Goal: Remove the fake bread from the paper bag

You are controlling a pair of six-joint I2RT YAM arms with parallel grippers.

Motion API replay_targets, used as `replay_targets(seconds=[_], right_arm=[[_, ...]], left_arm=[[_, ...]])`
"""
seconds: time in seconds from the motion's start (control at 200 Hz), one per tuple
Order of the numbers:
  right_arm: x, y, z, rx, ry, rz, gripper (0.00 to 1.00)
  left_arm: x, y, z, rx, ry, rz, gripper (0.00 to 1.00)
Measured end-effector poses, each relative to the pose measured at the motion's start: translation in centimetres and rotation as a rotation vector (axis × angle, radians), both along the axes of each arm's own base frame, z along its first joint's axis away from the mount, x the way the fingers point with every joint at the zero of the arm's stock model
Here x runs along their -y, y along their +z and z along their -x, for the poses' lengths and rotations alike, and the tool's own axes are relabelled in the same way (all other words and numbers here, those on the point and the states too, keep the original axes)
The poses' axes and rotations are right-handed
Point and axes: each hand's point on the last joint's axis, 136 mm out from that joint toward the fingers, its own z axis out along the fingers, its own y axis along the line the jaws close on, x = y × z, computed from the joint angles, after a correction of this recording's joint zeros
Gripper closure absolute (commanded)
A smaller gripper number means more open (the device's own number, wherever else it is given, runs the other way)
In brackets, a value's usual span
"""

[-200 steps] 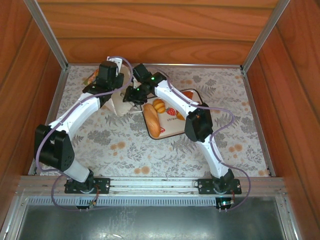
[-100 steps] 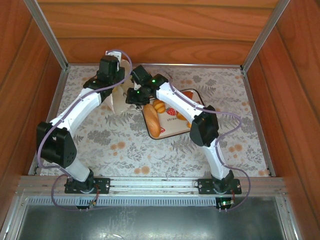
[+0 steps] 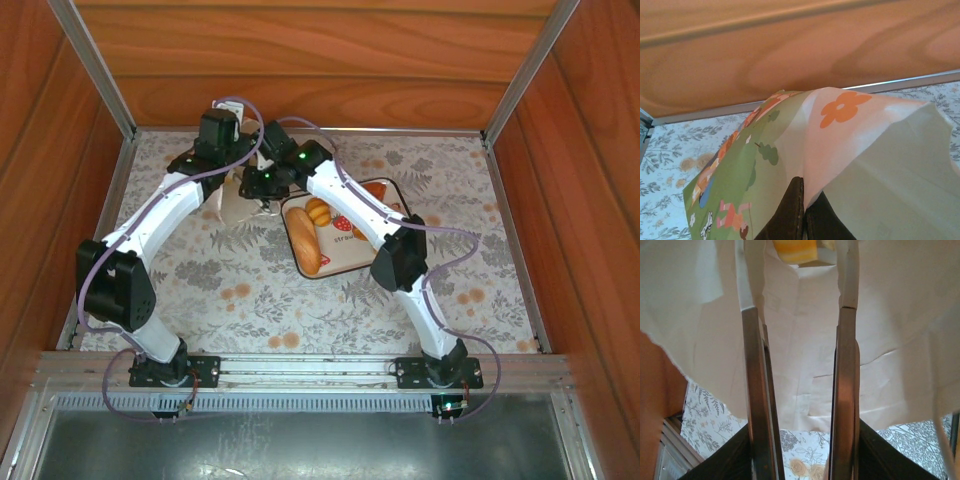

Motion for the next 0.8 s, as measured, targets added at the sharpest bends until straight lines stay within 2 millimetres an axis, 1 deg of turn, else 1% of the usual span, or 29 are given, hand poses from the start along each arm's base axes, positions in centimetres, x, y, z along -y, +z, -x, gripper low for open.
replay_targets(seconds=[0.15,0.24,0.41,0.63,0.8], right_arm=[[-0.3,-2.1,0.4,-0.051,0.018,0.016,0.53],[-0.4,-2.8,0.6,-0.07,0.025,0.022,0.53],[-0.6,-2.9,1.0,-0.084,0.039,0.01,0.53],[-1.3,-2.6,1.2,-0.096,0.065,-0.028,0.53],[-1.7,-3.9,1.0,-0.111,0.07,-0.026,0.53]], left_arm=[[0.1,0.0,0.0,-0.001,-0.008,0.004,1.0],[0.2,0.0,0.0,-0.002,-0.013,0.005,1.0],[0.5,0.3,0.2,0.0,-0.037,0.011,1.0],[0.2,0.9,0.9,0.011,-0.053,0.013,1.0],[0.0,1.5,1.4,0.019,-0.068,0.01,1.0]])
